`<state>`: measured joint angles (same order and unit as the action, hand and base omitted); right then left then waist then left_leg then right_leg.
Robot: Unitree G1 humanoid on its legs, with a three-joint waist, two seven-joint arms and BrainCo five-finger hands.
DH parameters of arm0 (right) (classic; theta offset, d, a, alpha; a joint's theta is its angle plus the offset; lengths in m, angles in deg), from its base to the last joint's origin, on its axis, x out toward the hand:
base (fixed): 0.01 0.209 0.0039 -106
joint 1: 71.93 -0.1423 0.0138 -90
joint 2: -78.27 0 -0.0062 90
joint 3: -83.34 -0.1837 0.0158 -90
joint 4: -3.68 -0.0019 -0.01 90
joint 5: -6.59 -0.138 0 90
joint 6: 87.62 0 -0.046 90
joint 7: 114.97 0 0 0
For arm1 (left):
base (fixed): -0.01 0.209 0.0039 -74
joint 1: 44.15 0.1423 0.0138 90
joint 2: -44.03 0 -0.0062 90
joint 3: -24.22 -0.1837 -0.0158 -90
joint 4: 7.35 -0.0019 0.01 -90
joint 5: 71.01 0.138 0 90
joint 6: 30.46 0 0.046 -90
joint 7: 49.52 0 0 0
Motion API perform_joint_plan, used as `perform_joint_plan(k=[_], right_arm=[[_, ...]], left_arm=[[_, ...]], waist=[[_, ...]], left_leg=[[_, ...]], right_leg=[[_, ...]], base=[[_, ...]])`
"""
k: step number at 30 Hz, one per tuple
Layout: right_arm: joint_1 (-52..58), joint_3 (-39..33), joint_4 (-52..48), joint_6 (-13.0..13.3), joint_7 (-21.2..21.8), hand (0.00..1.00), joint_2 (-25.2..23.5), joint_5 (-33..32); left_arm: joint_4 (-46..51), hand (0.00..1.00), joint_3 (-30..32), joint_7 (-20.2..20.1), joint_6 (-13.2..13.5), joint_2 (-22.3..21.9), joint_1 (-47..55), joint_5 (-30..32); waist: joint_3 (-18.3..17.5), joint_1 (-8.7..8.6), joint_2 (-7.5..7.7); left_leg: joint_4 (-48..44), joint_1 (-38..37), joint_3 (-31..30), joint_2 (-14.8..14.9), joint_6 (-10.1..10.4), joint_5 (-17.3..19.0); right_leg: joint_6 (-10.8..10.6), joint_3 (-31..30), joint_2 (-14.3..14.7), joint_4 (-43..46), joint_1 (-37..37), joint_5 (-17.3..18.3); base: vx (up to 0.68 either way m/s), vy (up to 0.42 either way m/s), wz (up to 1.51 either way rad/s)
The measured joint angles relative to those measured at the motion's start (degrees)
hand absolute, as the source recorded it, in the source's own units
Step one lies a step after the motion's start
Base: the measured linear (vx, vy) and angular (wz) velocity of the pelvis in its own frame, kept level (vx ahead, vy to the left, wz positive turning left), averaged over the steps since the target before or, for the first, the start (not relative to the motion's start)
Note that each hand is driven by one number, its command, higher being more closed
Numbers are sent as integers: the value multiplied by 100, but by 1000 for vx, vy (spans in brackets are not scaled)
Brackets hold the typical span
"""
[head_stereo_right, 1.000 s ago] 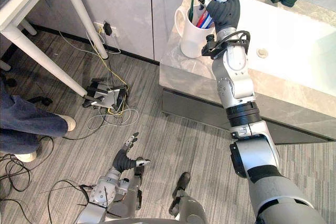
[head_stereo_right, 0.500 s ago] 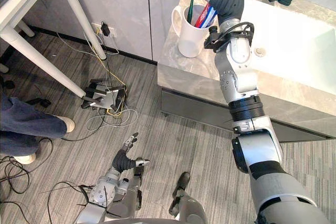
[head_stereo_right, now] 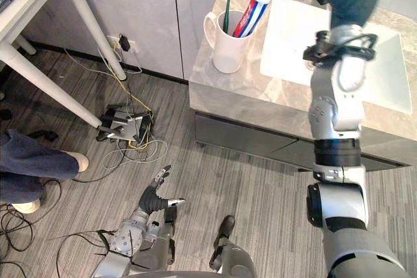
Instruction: Organize washtable
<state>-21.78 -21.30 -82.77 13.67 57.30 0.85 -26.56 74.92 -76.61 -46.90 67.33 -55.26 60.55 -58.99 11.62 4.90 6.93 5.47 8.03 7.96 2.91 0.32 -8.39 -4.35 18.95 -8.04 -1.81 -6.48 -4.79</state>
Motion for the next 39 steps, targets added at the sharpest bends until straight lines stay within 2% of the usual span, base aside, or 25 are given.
perform_joint_plan(k=[4, 7, 10, 12, 14, 16, 18, 20, 22, 26, 29, 30, 33, 36, 39], right_arm=[[809, -489, -365, 171, -105, 0, -28, 74], [1579, -900, -580, 278, -144, 0, -324, 215], [2518, -1000, -580, 272, -249, 0, -911, 354], [3139, -971, -577, 160, -258, 0, -1383, 479], [3808, -926, -531, 48, -222, 0, -1802, 649], [4484, -739, -28, -157, -198, 0, -2187, 998], [4664, -660, 650, -304, -195, 0, -2418, 1265], [4740, -445, 1205, -318, -191, 0, -2503, 1430], [4885, -158, 1799, -372, -40, 0, -2626, 1645], [5288, 410, 2955, -512, 435, 0, -2846, 2092], [5330, 317, 4112, -529, 541, 0, -2948, 2389], [5312, 83, 4658, -535, 509, 0, -2992, 2502], [5025, -709, 5406, -556, 253, 0, -3092, 2500], [4953, -861, 5576, -626, 51, 0, -3121, 2497], [4910, -997, 5587, -693, 24, 0, -3153, 2605]], left_arm=[[-189, 0, 60, -1, -3, -41, 44, 32], [-285, 0, 182, 0, -4, -105, 33, 59], [-501, 0, 242, 2, -12, -180, 48, 115], [-596, 0, 259, 4, -23, -206, 68, 163], [-736, 0, 304, 6, -40, -225, 101, 209], [-797, 0, 301, 7, -62, -208, 257, 231], [-990, 0, 304, 8, -62, -191, 256, 239], [-1119, 0, 304, 8, -63, -182, 261, 277], [-1287, 0, 304, 15, -61, -166, 261, 287], [-1851, 0, 338, 37, -42, -168, 255, 411], [-2478, 0, 452, 135, -30, -184, 192, 473], [-2743, 0, 474, 154, -27, -189, 156, 492], [-3184, 0, 563, 277, 0, -216, 18, 473], [-3652, 0, 744, 303, 37, -266, -173, 456], [-4089, 0, 1060, 375, 24, -361, -361, 381]], waist=[[-405, -98, -32], [-565, -119, -66], [-830, -156, -164], [-899, -257, -261], [-942, -261, -311], [-1052, -285, -317], [-1064, -314, -325], [-1068, -341, -328], [-1109, -343, -344], [-1160, -329, -470], [-1168, -330, -489], [-1169, -327, -487], [-1169, -337, -480], [-1174, -367, -467], [-1177, -387, -473]], left_leg=[[-1, -14, -5, -10, 30, 23], [-1, -99, -11, -40, 37, 29], [30, -106, -49, -53, 40, 33], [33, -136, -86, -63, 62, 48], [36, -188, -93, -66, 62, 58], [34, -188, -112, -23, 75, 82], [33, -206, -117, -17, 89, 92], [33, -227, -127, -11, 90, 94], [33, -224, -130, -2, 97, 102], [26, -284, -128, -4, 128, 147], [21, -381, -127, -1, 137, 166], [31, -415, -128, -3, 135, 182], [33, -433, -116, -16, 134, 191], [35, -537, -132, -58, 125, 208], [37, -603, -123, -90, 94, 240]], right_leg=[[-17, 11, -11, -40, 34, 12], [-25, 46, -11, -54, 121, 20], [-75, 99, -25, -49, 141, 86], [-68, 127, -32, -53, 168, 108], [-64, 136, -33, -83, 229, 123], [-63, 123, -61, -127, 248, 119], [-68, 127, -46, -157, 291, 117], [-69, 126, -30, -193, 329, 115], [-71, 121, -14, -229, 342, 114], [-99, 112, -7, -245, 445, 103], [-125, 109, 3, -250, 537, 137], [-124, 112, 6, -246, 554, 157], [-142, 107, 7, -240, 580, 176], [-160, 127, 6, -236, 677, 203], [-149, 120, -21, -237, 738, 229]], base=[[59, 11, 1], [12, 8, 0], [-2, 6, 5], [-19, 13, 8], [-13, 11, 5], [9, 6, 2], [0, 0, 0], [6, 3, 4], [0, 0, 0], [64, 4, 0], [60, -4, -1], [52, -8, 0], [34, 2, -1], [7, 8, 4], [0, 0, 0]])
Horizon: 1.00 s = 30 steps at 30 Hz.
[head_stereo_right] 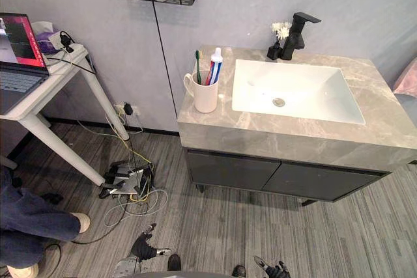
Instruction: Organize washtable
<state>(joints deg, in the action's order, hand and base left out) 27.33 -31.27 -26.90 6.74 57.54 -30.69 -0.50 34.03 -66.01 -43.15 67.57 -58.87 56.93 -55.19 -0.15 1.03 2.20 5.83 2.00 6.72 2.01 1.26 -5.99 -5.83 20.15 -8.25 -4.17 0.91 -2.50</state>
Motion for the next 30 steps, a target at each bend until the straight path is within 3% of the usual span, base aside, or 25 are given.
perform_joint_plan(k=[5, 6, 7, 9, 11, 14, 18, 23, 30], right_arm=[[-96, 6, 108, -62, -2, 0, 18, 162], [-102, 32, 106, -69, -2, 0, 21, 214], [-101, 49, 106, -70, -1, 0, 26, 224], [-95, 234, 105, -79, 1, 0, 67, 287], [-95, 277, 97, -79, 11, 0, 55, 323], [-52, 307, 94, -85, 27, 0, 9, 321], [7, 310, 15, -87, 65, 0, -16, 320], [37, 455, -17, -83, 164, 0, 12, 322], [48, 772, -2, -81, 273, 0, 119, 332]], left_arm=[[-24, 0, 301, 13, -80, -33, 25, -599], [334, 0, 320, 23, -162, -122, 145, -932], [641, 100, 318, 25, -180, -146, 263, -1061], [2234, 100, 303, 34, -220, -326, 792, -1726], [3155, 100, 224, 18, -215, -397, 900, -1935], [4415, 100, 30, -6, -212, -415, 890, -2035], [5963, 100, -204, -23, -98, -408, 790, -2024], [6870, 100, -655, -118, 11, -388, 786, -2147], [7050, 100, -1271, -260, 26, -101, 144, -2843]], waist=[[-6, -7, 24], [-8, -7, 27], [-10, -7, 29], [-23, 8, 47], [-28, 26, 44], [-91, 132, 48], [-153, 146, 30], [-160, 141, 43], [-221, 136, 63]], left_leg=[[2, 15, -3, -10, -8, 32], [2, 30, -11, -10, -11, 35], [2, 40, -20, -12, -11, 35], [1, 105, -77, -21, -11, 34], [1, 124, -129, -25, -8, 31], [-3, 70, -120, 9, -8, 28], [-21, 70, -101, 0, -6, 38], [-3, 58, -15, 8, -42, 134], [-5, 113, -31, 6, -23, 113]], right_leg=[[-2, 8, -8, -8, -8, 10], [-1, 18, -8, -16, -14, 11], [-3, 26, -8, -19, -18, 13], [-10, 95, -11, -23, -18, 24], [-19, 200, -12, -14, 5, 32], [-5, 230, -34, 15, 85, 9], [-6, 243, -90, 31, 88, 9], [-4, 152, -92, 60, 73, 34], [-8, 112, -56, 90, -53, 63]], base=[[0, 0, 0], [0, 0, 0], [22, 5, 7], [34, 6, 14], [34, 5, 24], [50, 1, 9], [18, 9, 1], [-29, 12, -9], [1, 3, -1]])
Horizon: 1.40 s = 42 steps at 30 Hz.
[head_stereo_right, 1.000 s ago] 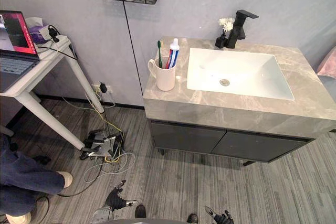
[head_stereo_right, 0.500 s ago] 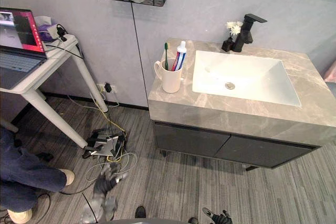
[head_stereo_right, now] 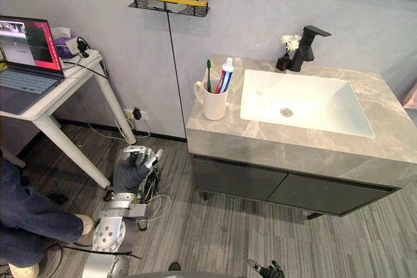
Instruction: Organize washtable
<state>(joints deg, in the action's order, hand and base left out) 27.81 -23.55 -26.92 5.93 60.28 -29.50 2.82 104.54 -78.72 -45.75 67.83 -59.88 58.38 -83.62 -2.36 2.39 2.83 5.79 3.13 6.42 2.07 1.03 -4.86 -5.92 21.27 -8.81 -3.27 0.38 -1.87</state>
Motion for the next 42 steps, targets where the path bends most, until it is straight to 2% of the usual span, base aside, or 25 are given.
perform_joint_plan(k=[4, 7, 10, 15, 20, 24, 32, 39, 42], right_arm=[[-32, 231, 2, -16, 4, 0, 72, 117], [-98, 310, -2, -45, 28, 0, 111, 168], [-133, 419, -16, -80, 155, 0, 108, 217], [-212, 452, -155, -132, 250, 0, 113, 225], [-310, 559, -259, -161, 262, 0, 89, 223], [-310, 605, -433, -154, 269, 0, 83, 220], [-335, 594, -643, -111, 268, 0, 67, 158], [-358, 562, -707, -62, 265, 0, 81, 98], [-360, 535, -770, -50, 265, 0, 112, 96]], left_arm=[[-701, 100, 13, 13, -22, 280, -870, -26], [-1218, 100, 100, 26, -83, 433, -1430, -25], [-1708, 100, 254, 76, -175, 533, -2029, -24], [-2320, 100, 234, 151, -299, 662, -2859, -20], [-2875, 100, 198, 148, -423, 764, -3312, -18], [-3225, 100, 156, 194, -543, 702, -3878, -19], [-3222, 100, -82, 282, -555, 360, -4615, -235], [-3221, 100, -444, 292, -555, 242, -4878, -531], [-3220, 100, -530, 291, -555, 170, -5016, -538]], waist=[[0, -21, 1], [18, -143, 17], [81, -163, 90], [372, -192, 133], [638, -325, 224], [867, -346, 247], [1217, -356, 280], [1340, -388, 222], [1393, -394, 140]], left_leg=[[-3, -59, 1, -15, -31, -21], [-20, -52, 9, -33, -25, -17], [-29, -50, 57, -9, -5, -3], [-32, -45, 82, -16, -3, -1], [-38, -13, 85, -33, 2, 3], [-42, 51, 104, -34, 1, 2], [-185, 246, 152, -24, -18, 57], [-268, 338, 159, -33, -15, 78], [-272, 344, 165, -29, -15, 78]], right_leg=[[11, -59, 10, -28, 26, -8], [36, -58, 31, -99, 10, -28], [69, -75, 74, -179, 7, -56], [78, -79, 73, -208, 3, -81], [80, -77, 59, -210, -26, -83], [118, -121, 54, -199, -72, -117], [105, -247, -6, -47, -293, -124], [100, -267, -39, 26, -391, -121], [98, -281, -41, 55, -413, -119]], base=[[30, -2, -7], [11, 1, -3], [16, -13, -9], [-1, -3, -2], [0, 0, 0], [4, 6, -2], [-8, 14, -3], [-12, 6, 0], [-5, 1, -1]])
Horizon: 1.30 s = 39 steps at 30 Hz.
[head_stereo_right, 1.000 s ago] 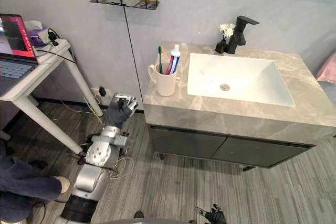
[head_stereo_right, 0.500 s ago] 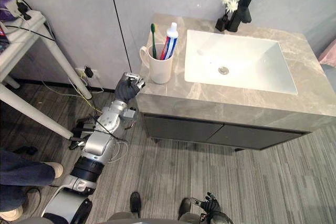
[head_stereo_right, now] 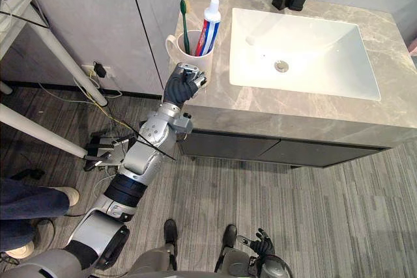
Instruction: Organize washtable
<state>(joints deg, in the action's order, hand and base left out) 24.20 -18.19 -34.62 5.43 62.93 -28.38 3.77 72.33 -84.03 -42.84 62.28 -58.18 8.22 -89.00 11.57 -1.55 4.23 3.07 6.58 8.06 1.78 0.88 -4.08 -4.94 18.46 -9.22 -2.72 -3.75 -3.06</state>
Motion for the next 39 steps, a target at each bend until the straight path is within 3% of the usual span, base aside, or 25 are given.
perform_joint_plan(k=[11, 22, 30, 39], right_arm=[[0, -102, -169, 22, -6, 0, 0, -2], [68, -98, -495, 27, 6, 0, 7, 8], [135, -93, -607, 26, 57, 0, 55, 18], [689, 10, -652, -89, 94, 0, 173, 134]], left_arm=[[-344, 100, -267, -6, -2, -151, -289, -34], [-869, 100, 129, 193, -46, -7, -516, 526], [-774, 100, 563, 226, -25, 22, -425, 638], [173, 100, 784, 211, 35, 230, 429, 631]], waist=[[143, -66, -78], [383, -96, -71], [457, -98, -44], [470, -80, -62]], left_leg=[[-39, 54, 91, 10, -1, -1], [-212, 77, 318, 19, -3, 145], [-392, 103, 322, 29, -18, 281], [-393, 109, 299, 25, -14, 290]], right_leg=[[-7, -117, 1, 68, -122, 4], [-15, -357, 9, 86, -202, -5], [-16, -378, 4, 86, -160, -5], [-15, -362, 1, 88, -157, -4]], base=[[-12, 3, -4], [-7, 1, -10], [0, 0, 0], [0, 0, 0]])
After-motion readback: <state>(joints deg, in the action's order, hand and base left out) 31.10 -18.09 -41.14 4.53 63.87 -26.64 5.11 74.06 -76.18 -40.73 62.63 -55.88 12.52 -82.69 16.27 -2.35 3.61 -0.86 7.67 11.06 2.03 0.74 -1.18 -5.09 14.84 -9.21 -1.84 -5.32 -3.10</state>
